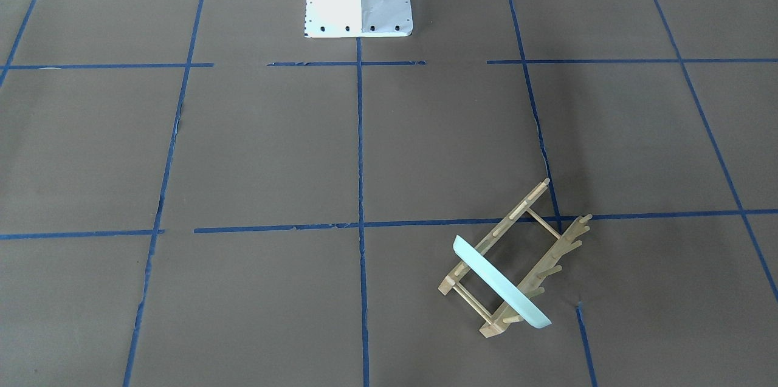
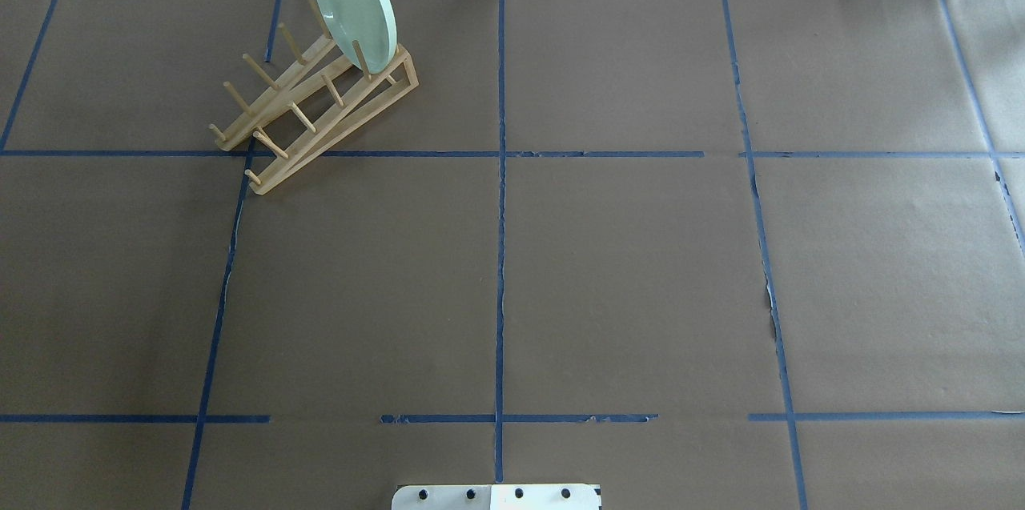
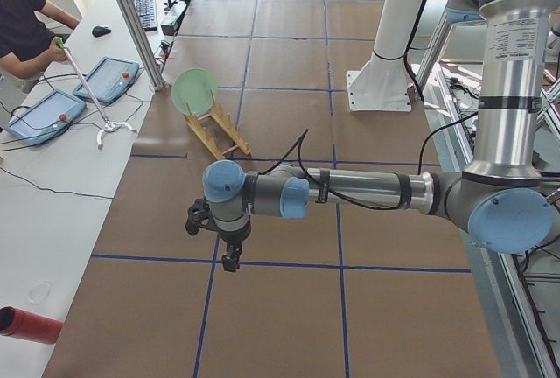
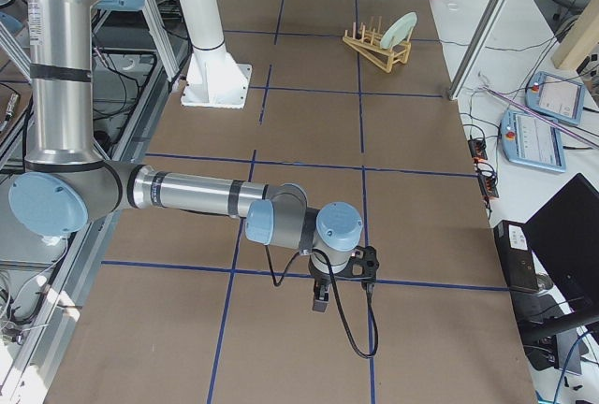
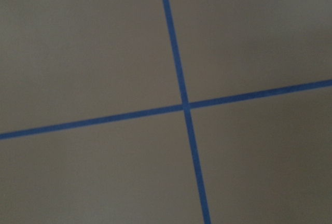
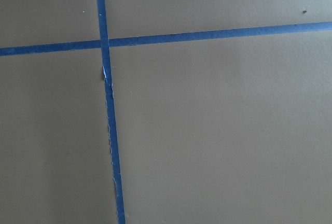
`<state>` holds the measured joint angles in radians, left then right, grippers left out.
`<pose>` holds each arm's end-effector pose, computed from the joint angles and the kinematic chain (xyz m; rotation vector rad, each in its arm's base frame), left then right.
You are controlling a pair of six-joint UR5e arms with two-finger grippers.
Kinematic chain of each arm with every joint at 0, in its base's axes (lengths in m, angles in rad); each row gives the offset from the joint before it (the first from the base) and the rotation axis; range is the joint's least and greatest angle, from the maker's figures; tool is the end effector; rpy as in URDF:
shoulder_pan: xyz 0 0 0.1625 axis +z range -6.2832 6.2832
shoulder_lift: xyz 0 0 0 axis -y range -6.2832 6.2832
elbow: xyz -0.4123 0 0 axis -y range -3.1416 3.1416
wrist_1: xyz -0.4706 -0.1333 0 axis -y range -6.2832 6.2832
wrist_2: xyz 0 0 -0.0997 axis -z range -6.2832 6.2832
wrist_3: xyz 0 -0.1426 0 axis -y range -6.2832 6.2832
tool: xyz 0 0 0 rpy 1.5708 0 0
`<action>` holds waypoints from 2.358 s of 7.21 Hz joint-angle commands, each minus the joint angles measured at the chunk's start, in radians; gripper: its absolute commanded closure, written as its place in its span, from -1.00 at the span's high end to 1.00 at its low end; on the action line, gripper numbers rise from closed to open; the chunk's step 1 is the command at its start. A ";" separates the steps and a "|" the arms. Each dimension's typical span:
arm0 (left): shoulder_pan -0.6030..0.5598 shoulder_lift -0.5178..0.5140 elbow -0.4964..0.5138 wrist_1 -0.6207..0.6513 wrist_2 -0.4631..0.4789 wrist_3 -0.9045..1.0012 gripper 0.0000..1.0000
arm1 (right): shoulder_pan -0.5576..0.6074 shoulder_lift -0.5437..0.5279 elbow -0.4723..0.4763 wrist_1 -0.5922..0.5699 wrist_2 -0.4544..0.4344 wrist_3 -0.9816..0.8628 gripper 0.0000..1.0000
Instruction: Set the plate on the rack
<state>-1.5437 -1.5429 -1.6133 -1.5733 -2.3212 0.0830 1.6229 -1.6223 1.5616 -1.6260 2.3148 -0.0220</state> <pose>-0.0209 -0.5613 0.6703 0.0373 0.7500 0.1113 0.0646 -0.5328 0.7185 -0.0829 -0.7468 0.0718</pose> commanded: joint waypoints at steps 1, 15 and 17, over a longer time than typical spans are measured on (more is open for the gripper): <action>-0.016 0.021 -0.011 0.042 -0.021 0.004 1.00 | 0.000 -0.001 0.000 0.000 0.000 -0.001 1.00; -0.047 0.003 -0.050 0.111 -0.027 0.037 1.00 | 0.000 -0.001 0.000 0.000 0.000 0.001 1.00; -0.047 0.003 -0.051 0.111 -0.027 0.037 1.00 | 0.000 -0.001 0.000 0.000 0.000 0.001 1.00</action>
<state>-1.5907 -1.5401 -1.6633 -1.4626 -2.3484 0.1197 1.6229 -1.6229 1.5616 -1.6260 2.3148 -0.0215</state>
